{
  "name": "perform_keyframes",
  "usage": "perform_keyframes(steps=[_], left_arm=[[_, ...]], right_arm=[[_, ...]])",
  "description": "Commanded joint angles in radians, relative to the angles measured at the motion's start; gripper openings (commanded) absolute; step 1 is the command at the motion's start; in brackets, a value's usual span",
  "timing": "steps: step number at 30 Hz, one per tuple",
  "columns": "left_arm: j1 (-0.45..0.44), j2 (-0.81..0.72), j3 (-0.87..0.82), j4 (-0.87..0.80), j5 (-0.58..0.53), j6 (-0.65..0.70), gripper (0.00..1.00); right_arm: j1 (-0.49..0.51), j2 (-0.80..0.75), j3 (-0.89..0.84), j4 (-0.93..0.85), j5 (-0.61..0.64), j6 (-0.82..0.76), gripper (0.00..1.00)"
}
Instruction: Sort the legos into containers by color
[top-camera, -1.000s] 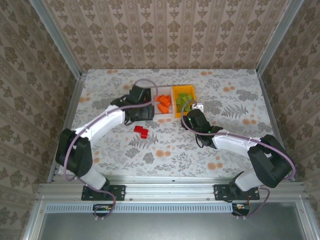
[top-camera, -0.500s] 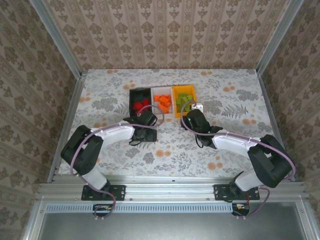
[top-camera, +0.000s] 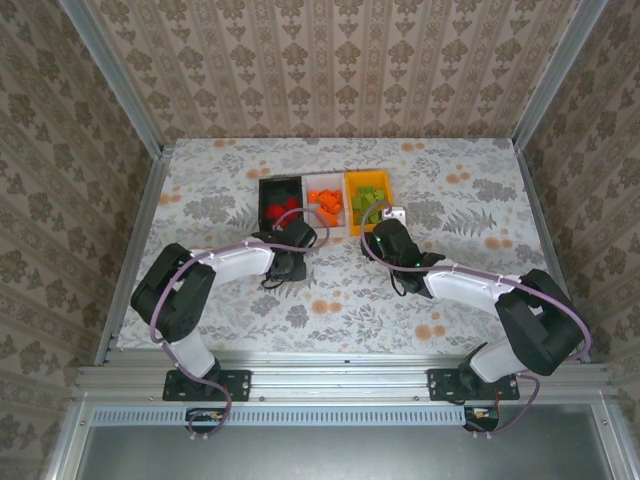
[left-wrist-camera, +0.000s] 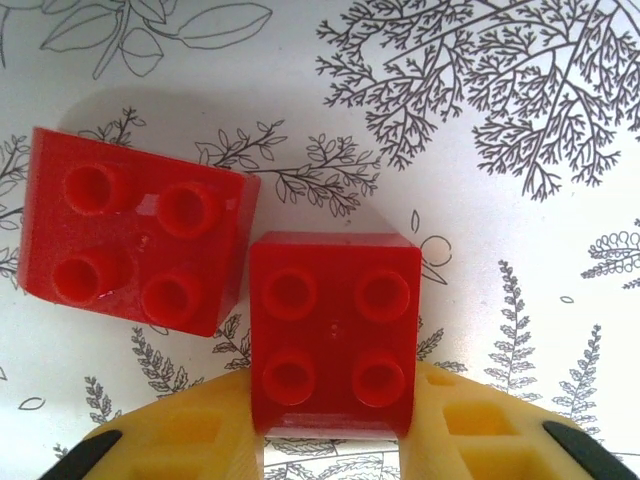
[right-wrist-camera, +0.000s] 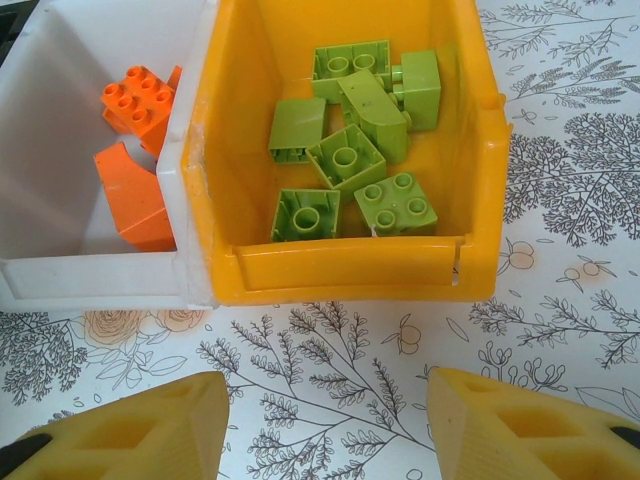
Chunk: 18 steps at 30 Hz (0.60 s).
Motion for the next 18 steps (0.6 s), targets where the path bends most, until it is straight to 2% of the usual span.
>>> perform_keyframes(steps=[1, 5, 8, 12, 14, 18], left_arm=[[-0.036, 0.01, 0.012, 0.046, 0.003, 0.013, 0.29], [-0.115, -0.052, 0.051, -0.031, -0.033, 0.026, 0.27], [-0.133, -0.132, 0.075, -0.072, -0.05, 0.043, 0.27], [-0.042, -0.174, 0.166, -0.134, -0.076, 0.123, 0.28], [0.032, -0.137, 0.252, -0.156, -0.044, 0.176, 0.28], [0.123, -0.005, 0.415, -0.173, -0.035, 0.247, 0.26]], right_arm=[[0.009, 0.004, 0.02, 0.02, 0.007, -0.014, 0.55], [0.009, 0.0, 0.017, 0.023, 0.016, -0.014, 0.55], [0.009, -0.008, 0.009, 0.026, 0.034, -0.01, 0.55], [0.008, 0.01, 0.023, 0.014, 0.025, -0.001, 0.55], [0.009, 0.033, 0.032, 0.016, 0.011, 0.005, 0.55], [0.009, 0.046, 0.039, 0.014, 0.008, 0.007, 0.55]])
